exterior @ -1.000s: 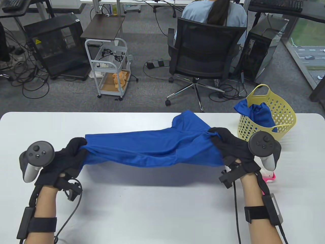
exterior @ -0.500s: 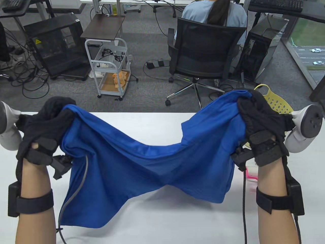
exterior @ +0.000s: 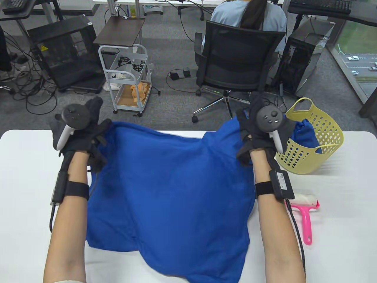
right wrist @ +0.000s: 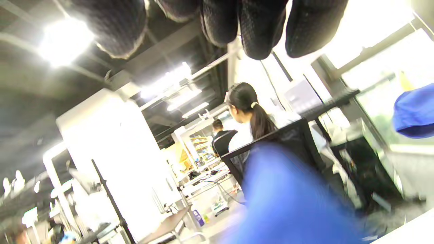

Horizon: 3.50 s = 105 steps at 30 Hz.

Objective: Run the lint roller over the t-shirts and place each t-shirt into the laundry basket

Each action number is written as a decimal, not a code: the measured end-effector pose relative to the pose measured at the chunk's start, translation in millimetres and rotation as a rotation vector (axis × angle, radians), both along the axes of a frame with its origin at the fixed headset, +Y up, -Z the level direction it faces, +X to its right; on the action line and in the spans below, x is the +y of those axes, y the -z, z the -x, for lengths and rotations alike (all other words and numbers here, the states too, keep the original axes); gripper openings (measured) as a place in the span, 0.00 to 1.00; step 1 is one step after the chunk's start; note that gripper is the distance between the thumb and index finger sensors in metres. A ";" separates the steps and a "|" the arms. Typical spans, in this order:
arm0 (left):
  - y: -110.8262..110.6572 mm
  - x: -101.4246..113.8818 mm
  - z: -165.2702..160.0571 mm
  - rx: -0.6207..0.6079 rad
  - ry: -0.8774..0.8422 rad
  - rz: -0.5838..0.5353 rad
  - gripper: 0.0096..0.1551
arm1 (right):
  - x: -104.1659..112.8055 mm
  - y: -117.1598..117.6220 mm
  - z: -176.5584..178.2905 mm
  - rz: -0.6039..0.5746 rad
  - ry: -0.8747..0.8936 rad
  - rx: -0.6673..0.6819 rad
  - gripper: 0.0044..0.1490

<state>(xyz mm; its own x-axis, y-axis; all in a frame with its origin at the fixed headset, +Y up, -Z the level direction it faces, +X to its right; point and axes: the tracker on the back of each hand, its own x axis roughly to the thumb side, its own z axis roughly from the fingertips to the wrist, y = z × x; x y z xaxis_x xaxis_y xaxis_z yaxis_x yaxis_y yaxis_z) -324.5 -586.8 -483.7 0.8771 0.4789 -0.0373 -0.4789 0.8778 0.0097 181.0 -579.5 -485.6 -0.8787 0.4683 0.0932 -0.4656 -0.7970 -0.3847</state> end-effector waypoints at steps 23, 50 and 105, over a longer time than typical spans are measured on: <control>-125.4 -193.6 -7.2 -0.144 0.228 0.599 0.46 | -185.1 -160.5 1.5 0.912 -0.367 0.078 0.52; -132.1 -198.9 -3.6 -0.107 0.179 0.632 0.44 | -193.8 -102.4 -31.2 0.770 -0.324 -0.154 0.49; -135.5 -202.9 -6.5 -0.126 0.179 0.655 0.42 | -150.0 -167.2 -54.9 1.087 -0.186 -0.261 0.40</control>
<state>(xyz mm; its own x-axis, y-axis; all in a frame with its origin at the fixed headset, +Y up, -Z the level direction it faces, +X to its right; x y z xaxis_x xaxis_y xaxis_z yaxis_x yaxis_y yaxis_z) -318.0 -789.7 -348.2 0.9571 0.2403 -0.1618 -0.2889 0.7495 -0.5957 235.9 -729.5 -318.3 -0.8763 0.0492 -0.4792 -0.3116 -0.8165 0.4860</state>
